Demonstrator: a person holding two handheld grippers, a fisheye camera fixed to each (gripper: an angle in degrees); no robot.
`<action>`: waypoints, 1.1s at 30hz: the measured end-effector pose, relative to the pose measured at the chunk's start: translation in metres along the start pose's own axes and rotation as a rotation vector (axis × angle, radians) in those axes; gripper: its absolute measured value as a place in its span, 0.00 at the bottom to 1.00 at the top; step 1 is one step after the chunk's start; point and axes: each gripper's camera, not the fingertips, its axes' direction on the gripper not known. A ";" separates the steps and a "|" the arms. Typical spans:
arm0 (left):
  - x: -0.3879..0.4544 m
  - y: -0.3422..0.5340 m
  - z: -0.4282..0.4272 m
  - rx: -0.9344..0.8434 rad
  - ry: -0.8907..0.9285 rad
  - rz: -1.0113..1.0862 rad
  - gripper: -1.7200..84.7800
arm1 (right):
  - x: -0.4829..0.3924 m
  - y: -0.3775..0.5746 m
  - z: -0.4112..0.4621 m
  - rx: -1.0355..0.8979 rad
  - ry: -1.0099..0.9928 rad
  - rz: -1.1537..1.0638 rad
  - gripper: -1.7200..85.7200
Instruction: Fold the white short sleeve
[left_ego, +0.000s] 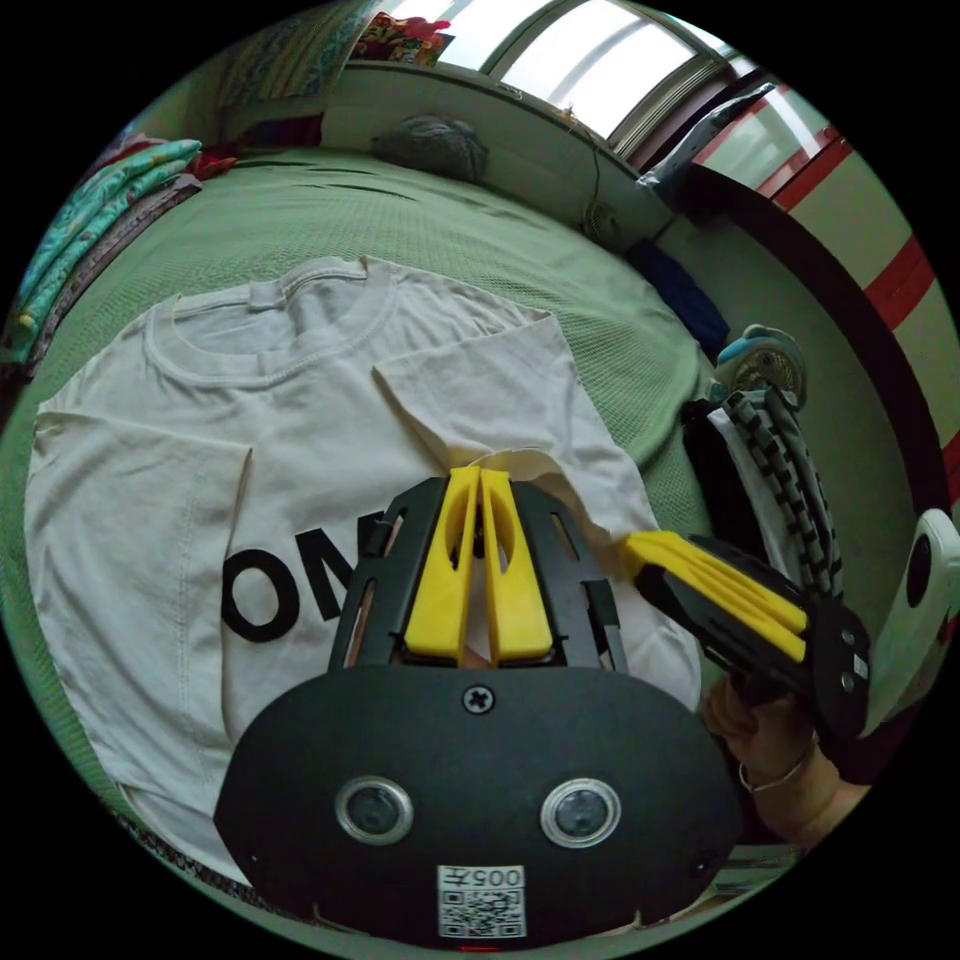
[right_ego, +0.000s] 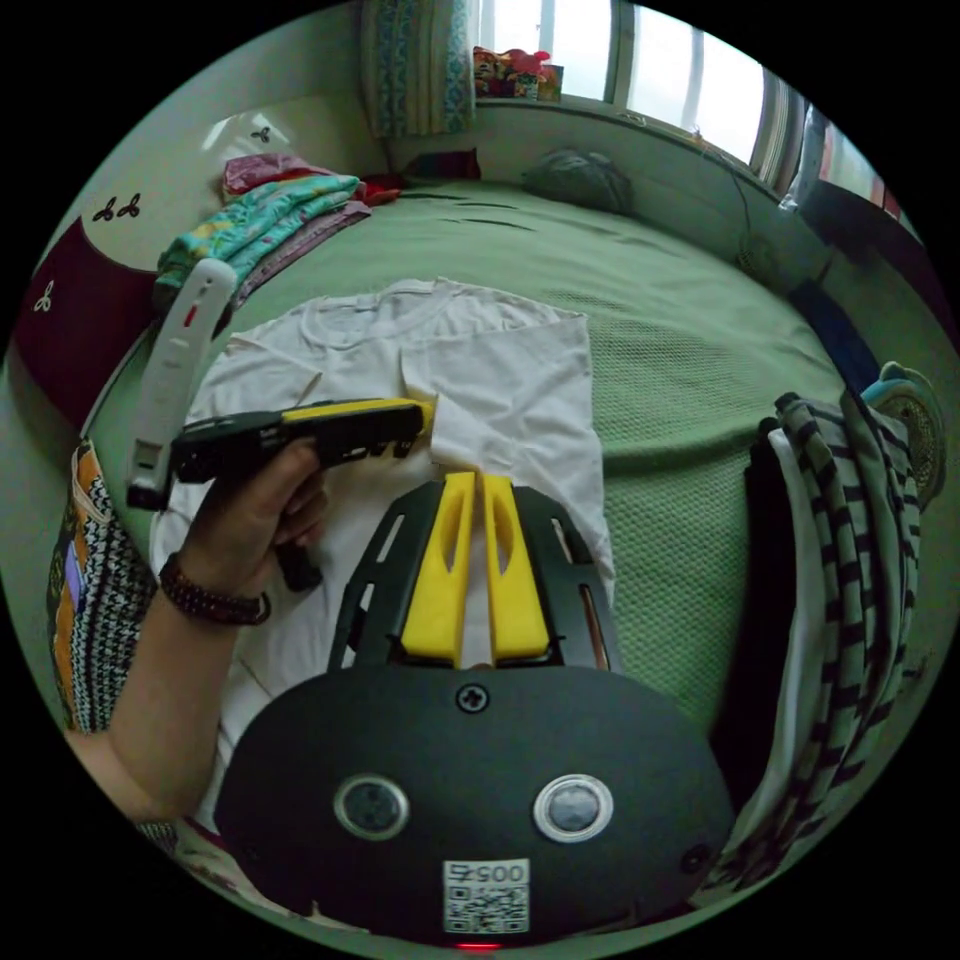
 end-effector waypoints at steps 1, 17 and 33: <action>-0.001 0.002 -0.003 0.000 0.004 -0.002 0.01 | -0.001 0.004 0.000 -0.020 -0.019 0.000 0.01; -0.012 0.041 -0.078 0.022 -0.049 -0.005 0.01 | -0.019 0.019 -0.003 -0.038 -0.024 -0.062 0.06; -0.028 0.156 -0.222 -0.033 -0.225 0.061 0.06 | -0.021 0.081 -0.026 -0.128 0.085 -0.068 0.10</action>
